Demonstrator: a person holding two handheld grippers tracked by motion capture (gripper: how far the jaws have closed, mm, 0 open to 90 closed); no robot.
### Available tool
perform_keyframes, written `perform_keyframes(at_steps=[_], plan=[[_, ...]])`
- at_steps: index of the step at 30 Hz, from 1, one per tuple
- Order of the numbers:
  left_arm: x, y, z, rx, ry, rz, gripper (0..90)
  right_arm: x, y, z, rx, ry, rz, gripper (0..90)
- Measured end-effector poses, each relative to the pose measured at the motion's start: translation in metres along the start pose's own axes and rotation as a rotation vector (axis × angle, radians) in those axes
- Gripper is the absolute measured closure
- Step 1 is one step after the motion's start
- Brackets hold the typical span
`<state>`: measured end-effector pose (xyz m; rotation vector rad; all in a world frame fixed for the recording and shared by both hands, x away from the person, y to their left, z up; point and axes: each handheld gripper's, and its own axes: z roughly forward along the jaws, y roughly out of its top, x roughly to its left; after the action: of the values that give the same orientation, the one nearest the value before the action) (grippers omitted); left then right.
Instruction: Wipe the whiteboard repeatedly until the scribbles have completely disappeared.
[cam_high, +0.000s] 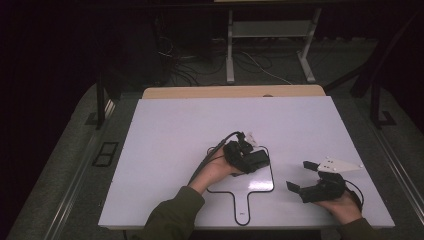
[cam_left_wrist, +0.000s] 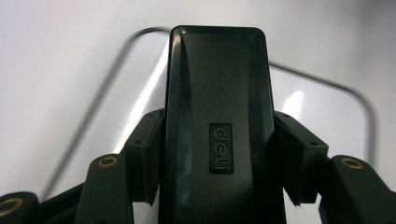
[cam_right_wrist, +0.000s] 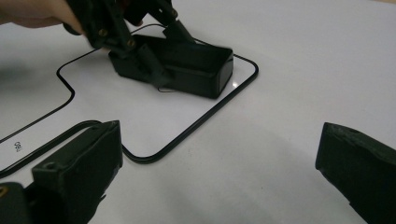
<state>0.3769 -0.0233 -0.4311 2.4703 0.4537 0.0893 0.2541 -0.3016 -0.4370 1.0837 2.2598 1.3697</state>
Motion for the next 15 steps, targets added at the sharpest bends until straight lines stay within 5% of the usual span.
perform_keyframes(at_steps=[6,15], plan=[[0.019,-0.012,-0.009,-0.008,0.032,-0.067,39.2,0.0,0.0,0.0,0.001,-0.001,0.0,0.0],[-0.015,0.0,0.001,-0.003,-0.031,0.036,39.2,0.0,0.0,0.0,-0.001,-0.001,0.001,0.0]])
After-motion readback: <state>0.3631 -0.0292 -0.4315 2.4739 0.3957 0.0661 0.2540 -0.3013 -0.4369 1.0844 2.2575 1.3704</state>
